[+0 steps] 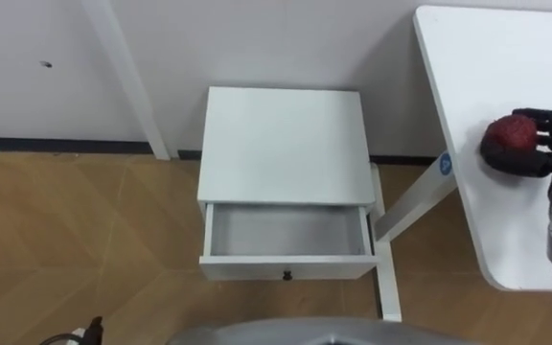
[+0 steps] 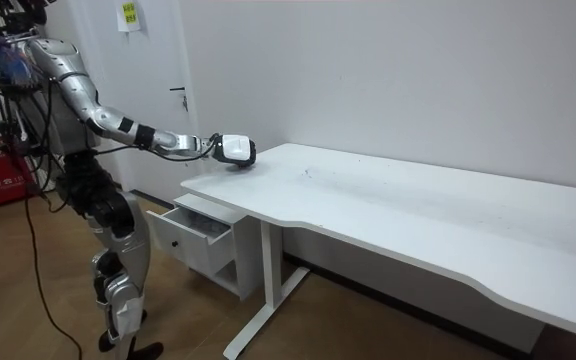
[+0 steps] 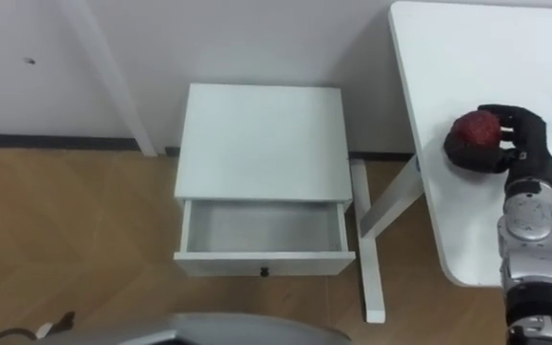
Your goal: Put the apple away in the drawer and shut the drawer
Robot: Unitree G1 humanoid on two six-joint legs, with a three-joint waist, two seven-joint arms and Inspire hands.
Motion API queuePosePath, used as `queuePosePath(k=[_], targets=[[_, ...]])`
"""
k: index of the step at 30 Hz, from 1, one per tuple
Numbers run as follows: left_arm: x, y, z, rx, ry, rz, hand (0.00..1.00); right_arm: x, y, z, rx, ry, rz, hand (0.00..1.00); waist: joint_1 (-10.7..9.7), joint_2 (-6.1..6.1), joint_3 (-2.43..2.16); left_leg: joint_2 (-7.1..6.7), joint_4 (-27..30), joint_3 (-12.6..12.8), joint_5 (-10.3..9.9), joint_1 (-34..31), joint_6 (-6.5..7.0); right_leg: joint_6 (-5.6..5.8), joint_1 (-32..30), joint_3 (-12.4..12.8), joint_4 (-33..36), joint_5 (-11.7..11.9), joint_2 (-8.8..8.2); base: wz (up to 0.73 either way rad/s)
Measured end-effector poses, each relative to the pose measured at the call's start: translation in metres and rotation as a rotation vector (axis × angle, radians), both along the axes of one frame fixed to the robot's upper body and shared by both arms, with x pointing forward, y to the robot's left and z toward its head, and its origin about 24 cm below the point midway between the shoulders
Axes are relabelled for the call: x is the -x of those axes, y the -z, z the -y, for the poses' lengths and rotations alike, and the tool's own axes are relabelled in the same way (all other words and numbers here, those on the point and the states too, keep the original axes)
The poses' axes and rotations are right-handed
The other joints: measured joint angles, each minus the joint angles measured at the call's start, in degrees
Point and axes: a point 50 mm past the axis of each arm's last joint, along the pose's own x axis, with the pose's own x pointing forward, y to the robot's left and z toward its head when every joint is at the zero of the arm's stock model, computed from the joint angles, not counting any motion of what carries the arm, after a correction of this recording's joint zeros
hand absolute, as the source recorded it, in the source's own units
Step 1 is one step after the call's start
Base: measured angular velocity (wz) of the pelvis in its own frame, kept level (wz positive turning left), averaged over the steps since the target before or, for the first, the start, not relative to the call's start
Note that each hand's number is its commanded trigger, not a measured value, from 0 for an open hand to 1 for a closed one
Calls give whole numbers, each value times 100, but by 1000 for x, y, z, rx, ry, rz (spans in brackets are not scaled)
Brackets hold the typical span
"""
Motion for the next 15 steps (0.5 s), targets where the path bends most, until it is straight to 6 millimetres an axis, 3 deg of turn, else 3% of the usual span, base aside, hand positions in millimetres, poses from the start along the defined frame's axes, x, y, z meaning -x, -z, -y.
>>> queuePosePath(k=[4,10,15], targets=[[-7,0,2,11,24,13,0,-17,-8,-39,18,-196,24,100,45,8,1,9,10,2,7,-115,-7,-7,-131,14,6,4,-3,-2],[-19,2,11,27,92,20,0,-22,-11,-96,-8,-487,17,100,293,13,10,-1,0,-23,7,-127,-8,-7,-132,-24,-6,5,-2,2],[-20,3,15,40,126,9,0,-23,-14,-127,-48,-608,37,100,347,28,18,-7,2,-81,7,-166,-8,-7,-140,-47,-8,5,-4,6]])
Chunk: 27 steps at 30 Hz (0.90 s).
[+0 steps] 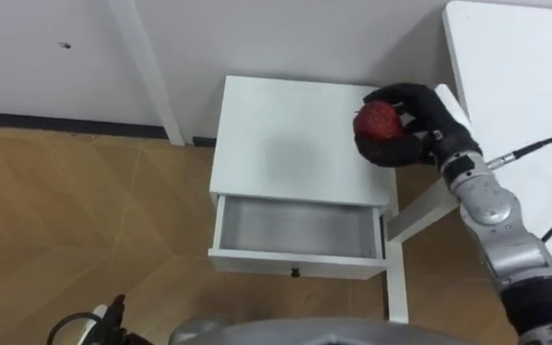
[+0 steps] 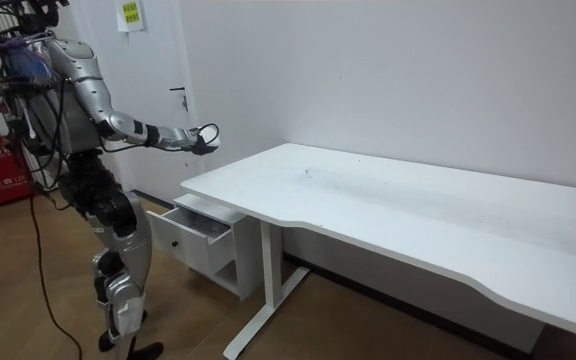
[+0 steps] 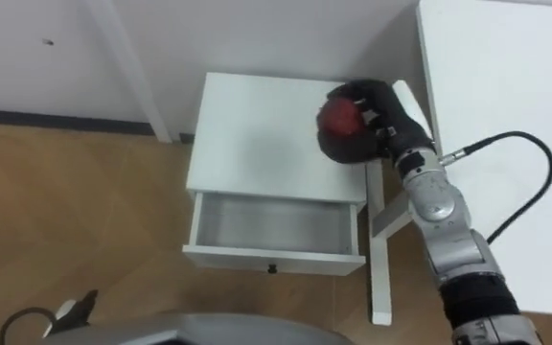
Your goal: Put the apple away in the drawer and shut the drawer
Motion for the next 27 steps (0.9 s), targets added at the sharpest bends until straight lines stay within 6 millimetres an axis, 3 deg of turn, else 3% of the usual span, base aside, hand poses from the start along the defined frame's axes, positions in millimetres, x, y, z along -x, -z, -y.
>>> queuePosePath(k=[7,13,20,21,22,27], targets=[[-7,-1,1,14,26,4,0,4,-2,-30,65,-173,-19,100,214,64,-4,3,22,-21,0,-140,0,0,-105,-11,5,0,8,0],[-5,1,5,26,28,-17,0,15,13,-49,79,-254,-91,100,274,59,-2,-12,19,-75,0,-162,0,0,-123,-30,6,0,7,4],[-9,0,6,28,47,-13,0,25,35,-47,101,-251,-200,100,307,99,24,-21,18,-110,0,-178,0,0,-129,8,-4,0,6,2],[-10,0,6,28,50,-9,0,27,38,-46,108,-250,-215,38,310,120,37,-21,19,-111,0,-185,0,0,-134,10,-4,0,7,0],[-11,0,7,27,54,-4,0,29,41,-45,117,-249,-228,0,301,136,39,-22,25,-112,0,-221,0,0,-162,10,-2,0,2,0],[-18,-1,8,27,61,15,0,34,47,-44,134,-254,-263,0,276,143,28,-18,92,-114,1,-385,1,0,-299,7,0,0,7,0]])
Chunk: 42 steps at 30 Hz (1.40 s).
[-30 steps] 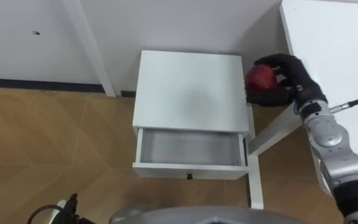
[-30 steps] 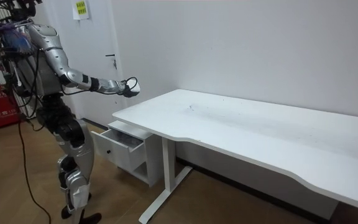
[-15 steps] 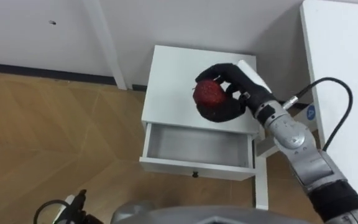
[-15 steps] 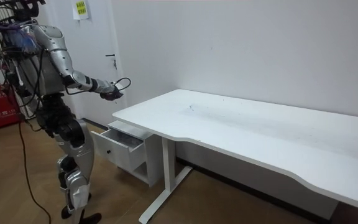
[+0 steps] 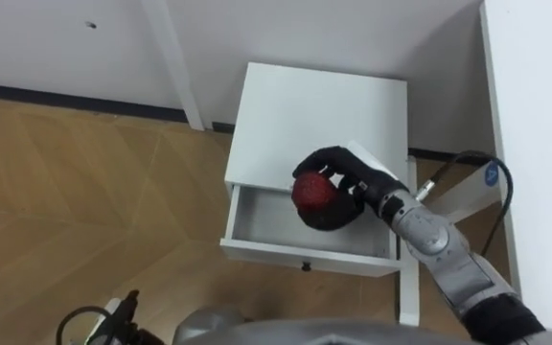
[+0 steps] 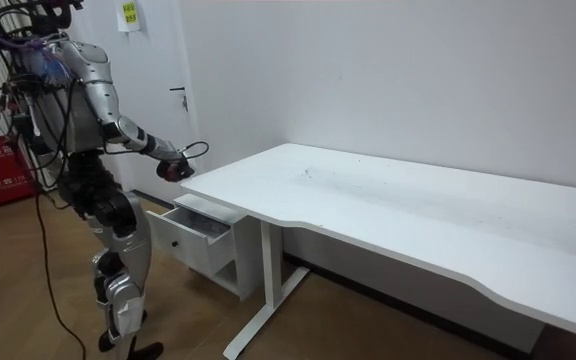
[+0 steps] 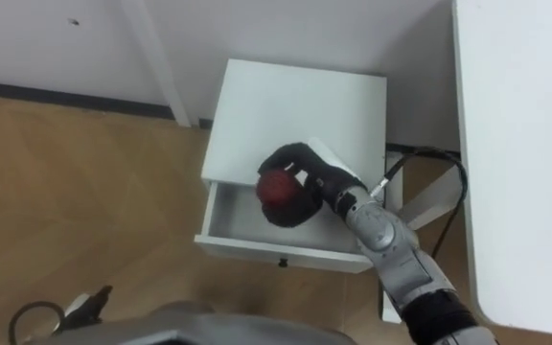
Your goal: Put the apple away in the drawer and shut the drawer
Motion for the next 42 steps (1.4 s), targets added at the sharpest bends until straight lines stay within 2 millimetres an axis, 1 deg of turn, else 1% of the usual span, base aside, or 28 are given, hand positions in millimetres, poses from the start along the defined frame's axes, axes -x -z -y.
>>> queuePosePath(k=[4,11,15,18,23,24,26,29,30,31,32,34,35,36,37,38,39,40,41,42], targets=[[-7,-1,0,-1,4,18,0,2,1,0,14,-7,-2,0,-15,-25,-18,-13,2,-20,5,-45,8,0,-25,-51,0,0,-2,2],[-9,-2,1,-9,3,33,0,2,2,0,35,-15,4,0,-36,-67,-45,-50,-6,-98,16,-41,26,0,-4,-131,-1,0,-22,7],[-8,-1,2,-17,13,36,0,3,2,1,34,-4,10,0,-75,-70,-40,-61,-5,-146,21,-33,33,0,61,-143,-6,0,-25,6],[-8,-1,4,-13,19,31,0,6,6,3,39,7,-3,0,-77,-73,-34,-59,-5,-145,21,-24,33,1,70,-141,-6,0,-25,0],[0,0,4,-14,12,15,0,14,16,11,57,47,-41,0,-93,-51,-9,-59,12,-141,21,-36,33,1,64,-143,-6,0,-32,0],[1,1,4,-14,11,10,0,15,17,13,60,55,-44,0,-123,-47,-4,-58,15,-138,21,-39,33,1,57,-143,-7,0,-42,0],[4,1,4,-14,9,4,0,16,21,17,72,81,-58,0,-156,-45,-3,-57,19,-139,21,-37,33,1,56,-139,-7,0,-52,0],[6,1,4,-14,7,1,0,27,36,31,101,150,-118,0,-183,-44,-3,-59,28,-141,20,-11,34,1,65,-144,-13,0,-66,0],[7,1,4,-16,5,-1,0,35,45,39,121,185,-156,0,-188,-43,-2,-57,13,-120,20,29,34,2,83,-143,-1,0,-72,-6],[10,2,5,-25,-1,2,0,45,54,47,142,235,-198,0,-168,-28,-17,-59,-14,-113,19,63,35,3,96,-114,10,-1,-75,-6],[11,2,5,-29,-5,4,0,50,57,52,151,262,-214,0,-175,-23,-21,-61,-20,-109,19,72,36,4,99,-106,14,-1,-78,-4],[16,2,5,-40,-20,-1,0,68,66,69,156,390,-257,0,-252,2,-15,-72,6,-108,16,72,40,10,153,-145,20,-5,-103,0],[17,2,4,-41,-23,-4,0,73,69,74,166,425,-273,0,-312,5,-20,-75,28,-110,14,69,44,14,156,-157,39,-7,-111,10],[16,2,4,-40,-30,-3,0,83,74,86,171,511,-308,0,-393,35,-23,-73,92,-81,-5,52,69,65,114,-217,211,-38,-137,12],[16,3,5,-37,-44,0,0,98,79,98,192,596,-344,0,-443,112,-25,-73,132,36,-41,49,121,156,-73,-229,636,-94,-177,10],[17,3,6,-34,-54,-1,0,102,80,104,206,633,-355,0,-477,154,-32,-70,124,84,-41,49,127,197,-242,-209,973,-119,-219,9],[19,5,6,-31,-58,-16,0,113,83,112,245,680,-381,0,-541,243,-40,-79,108,122,-52,55,183,212,-677,-195,1972,-127,-350,14],[17,4,3,-39,-62,-15,0,125,87,117,268,718,-412,0,-599,200,-51,-199,117,177,-48,133,274,274,-1259,-81,3188,-21,-605,20],[17,4,2,-41,-68,-13,0,131,88,120,278,739,-429,0,-630,181,-45,-263,152,176,-66,172,330,326,-1564,27,3771,166,-726,25],[15,4,2,-40,-73,-11,0,146,89,128,301,797,-461,0,-676,248,-63,-285,317,178,-138,192,448,316,-2154,292,4753,983,-812,8]])
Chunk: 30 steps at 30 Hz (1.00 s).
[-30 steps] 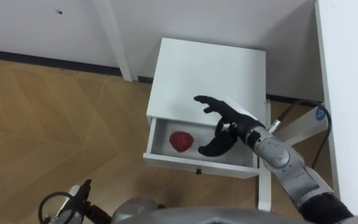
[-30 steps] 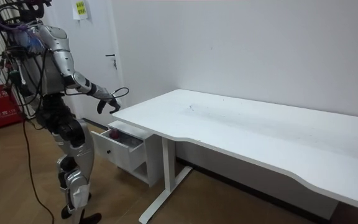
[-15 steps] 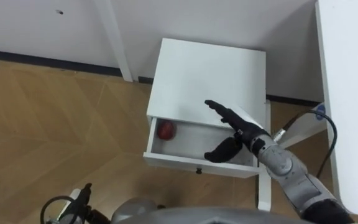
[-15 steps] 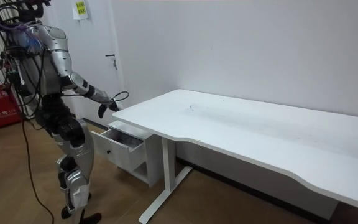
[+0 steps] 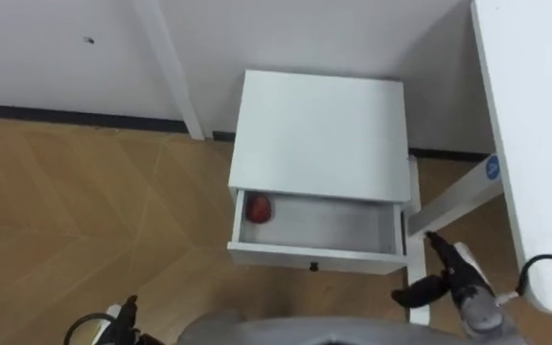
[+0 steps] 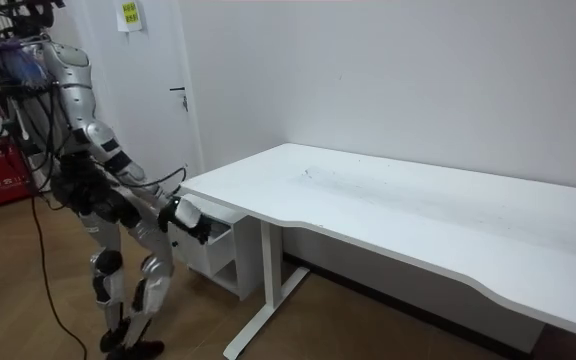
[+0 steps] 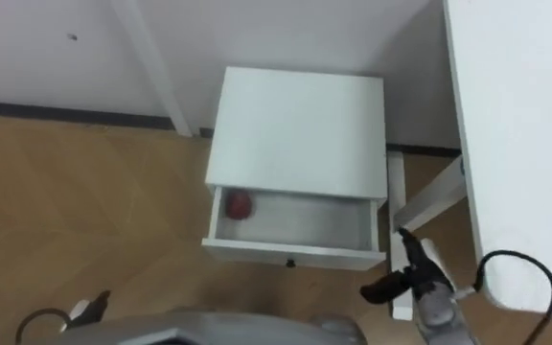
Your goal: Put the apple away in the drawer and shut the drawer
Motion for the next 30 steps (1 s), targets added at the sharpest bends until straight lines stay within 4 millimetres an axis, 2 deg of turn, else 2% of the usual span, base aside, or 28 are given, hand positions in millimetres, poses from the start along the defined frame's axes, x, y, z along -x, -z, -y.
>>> queuePosePath(k=[1,2,3,4,6,8,9,10,11,12,13,14,15,16,17,18,20,22,26,30], targets=[[3,0,-1,-1,-5,-8,0,8,-1,8,14,77,-4,0,-20,199,-32,80,144,-2,-68,-45,96,33,-695,276,905,1034,46,0],[2,0,-4,-7,-12,-8,0,11,-1,10,12,112,-3,0,-72,221,6,93,247,11,-111,-64,153,-41,-1113,394,1622,1025,63,-13],[2,0,-7,-13,-42,-13,0,12,-1,14,9,172,11,0,-141,353,68,165,457,10,-184,-204,183,-175,-1784,492,3112,625,98,0],[-1,0,-9,-18,-74,-10,0,19,0,15,1,223,9,0,-222,440,107,222,588,4,-216,-326,226,-220,-2336,499,4285,250,112,7],[0,-1,-13,-29,-102,-10,0,30,3,14,-8,264,-39,0,-272,462,107,251,658,-9,-257,-410,254,-190,-2646,524,4775,-40,101,3],[7,0,-13,-32,-115,-27,0,38,5,14,-9,292,-86,0,-303,422,106,232,699,-24,-311,-386,241,-102,-2238,529,3864,-166,95,0],[14,0,-13,-33,-119,-44,0,39,6,14,-8,304,-99,0,-303,391,117,196,704,-23,-320,-374,245,-27,-1685,481,2626,-233,104,0],[22,0,-13,-36,-127,-63,0,38,6,14,-6,304,-105,0,-300,306,113,144,695,-16,-324,-370,228,54,-1013,429,1273,-315,129,0],[26,1,-13,-35,-138,-71,0,37,6,14,-4,306,-104,0,-296,263,118,111,677,-15,-317,-371,212,85,-681,370,587,-371,136,-6],[30,1,-13,-34,-158,-88,0,35,6,14,2,306,-101,0,-238,158,104,57,564,18,-260,-381,115,127,-127,335,-487,-512,195,-11],[31,1,-14,-39,-176,-93,0,32,6,13,2,303,-93,0,-146,48,87,4,354,54,-160,-363,-52,137,289,320,-1402,-671,274,-17],[31,1,-13,-42,-182,-90,0,29,6,13,3,304,-86,0,-92,13,67,5,257,81,-105,-357,-143,135,481,324,-1838,-747,347,-26],[30,1,-14,-48,-190,-83,0,22,5,13,6,304,-67,0,18,-42,38,9,84,117,-21,-343,-275,113,830,327,-2613,-828,484,-32],[27,1,-15,-59,-194,-73,0,16,5,11,2,292,-52,0,77,-111,38,8,-35,170,33,-338,-347,87,1107,334,-3243,-820,572,-29],[27,0,-16,-64,-195,-70,0,13,5,10,-2,289,-44,0,103,-161,38,7,-53,173,45,-337,-351,33,1241,337,-3488,-785,619,-12],[26,0,-18,-70,-195,-69,0,12,6,7,-16,284,-34,0,119,-250,23,9,-59,173,45,-323,-352,-74,1455,333,-3881,-698,701,-3],[27,0,-18,-71,-195,-69,0,9,6,4,-41,273,-18,0,144,-317,23,18,-109,167,45,-231,-352,-148,1728,248,-4277,-645,757,2],[23,0,-18,-69,-192,-61,0,8,7,1,-71,265,-18,0,164,-341,23,22,-200,154,45,-146,-352,-134,1881,192,-4501,-597,773,2],[18,-1,-18,-69,-186,-42,0,12,11,-6,-107,283,-30,0,145,-316,24,44,-242,146,69,-130,-316,-117,1939,190,-4596,-584,798,0],[9,-2,-19,-70,-187,-15,0,24,15,-11,-142,306,-76,0,106,-303,34,57,-391,135,163,-80,-151,-124,2018,187,-4785,-588,829,0]])
